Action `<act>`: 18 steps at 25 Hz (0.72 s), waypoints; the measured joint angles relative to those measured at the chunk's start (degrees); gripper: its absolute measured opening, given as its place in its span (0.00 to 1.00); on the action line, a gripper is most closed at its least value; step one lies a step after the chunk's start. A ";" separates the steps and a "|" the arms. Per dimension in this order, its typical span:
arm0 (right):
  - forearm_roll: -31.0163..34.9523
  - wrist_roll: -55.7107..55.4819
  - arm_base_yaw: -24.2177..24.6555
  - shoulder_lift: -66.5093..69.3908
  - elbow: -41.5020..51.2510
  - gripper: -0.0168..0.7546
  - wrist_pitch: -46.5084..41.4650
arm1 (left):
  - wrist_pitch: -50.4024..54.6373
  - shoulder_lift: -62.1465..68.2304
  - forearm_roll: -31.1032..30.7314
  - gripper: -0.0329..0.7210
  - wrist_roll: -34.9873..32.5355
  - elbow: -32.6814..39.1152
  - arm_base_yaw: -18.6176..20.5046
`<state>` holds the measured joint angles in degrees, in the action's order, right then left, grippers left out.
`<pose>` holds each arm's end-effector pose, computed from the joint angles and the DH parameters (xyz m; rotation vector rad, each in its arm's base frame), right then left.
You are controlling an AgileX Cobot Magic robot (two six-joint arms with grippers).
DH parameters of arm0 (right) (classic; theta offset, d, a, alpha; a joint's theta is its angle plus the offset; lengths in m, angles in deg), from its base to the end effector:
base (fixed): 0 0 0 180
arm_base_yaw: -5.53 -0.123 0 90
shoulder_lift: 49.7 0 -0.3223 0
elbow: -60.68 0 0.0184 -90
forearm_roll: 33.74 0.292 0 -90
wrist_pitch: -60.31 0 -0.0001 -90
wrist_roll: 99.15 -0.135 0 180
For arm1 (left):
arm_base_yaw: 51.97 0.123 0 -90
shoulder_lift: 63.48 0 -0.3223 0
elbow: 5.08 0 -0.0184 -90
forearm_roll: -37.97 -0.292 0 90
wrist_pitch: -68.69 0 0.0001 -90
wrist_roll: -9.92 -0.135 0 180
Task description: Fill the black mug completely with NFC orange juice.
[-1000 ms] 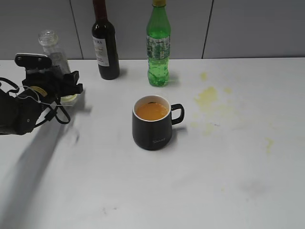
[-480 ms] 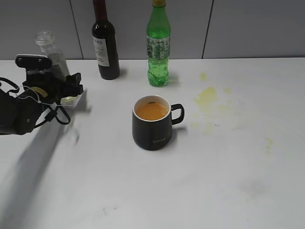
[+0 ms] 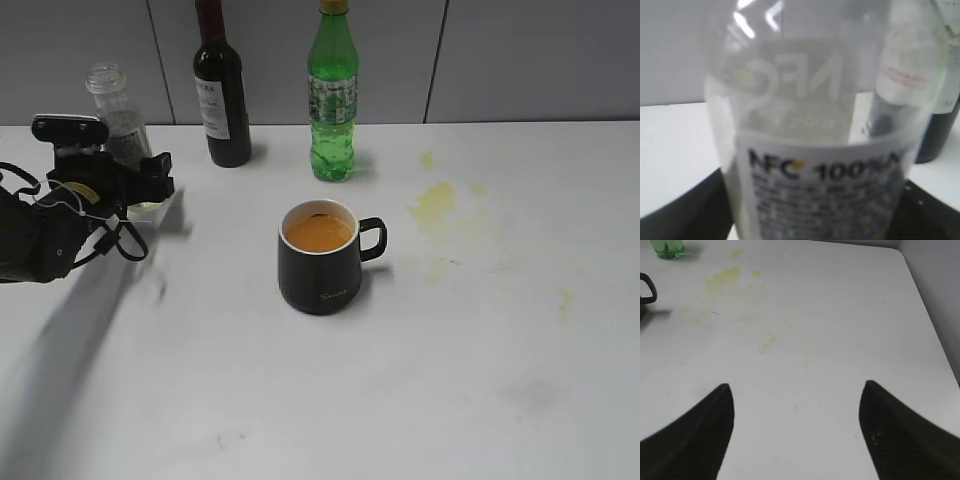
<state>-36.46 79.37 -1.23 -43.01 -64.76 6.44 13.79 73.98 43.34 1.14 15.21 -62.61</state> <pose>0.0494 0.0006 0.2598 -0.0961 2.0062 0.0355 0.4896 -0.0815 0.0473 0.2007 1.7852 0.0070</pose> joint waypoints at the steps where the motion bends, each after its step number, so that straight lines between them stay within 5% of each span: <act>1: 0.00 0.00 0.00 0.00 0.00 0.79 0.00 | -0.12 0.00 0.00 0.88 0.00 0.00 0.00; 18: 0.00 0.05 0.00 0.00 0.00 0.79 0.00 | -2.94 -11.34 2.25 0.88 -2.53 17.56 -1.06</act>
<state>-36.46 79.42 -1.23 -43.01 -64.76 6.44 10.85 62.64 45.58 -1.39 32.77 -63.67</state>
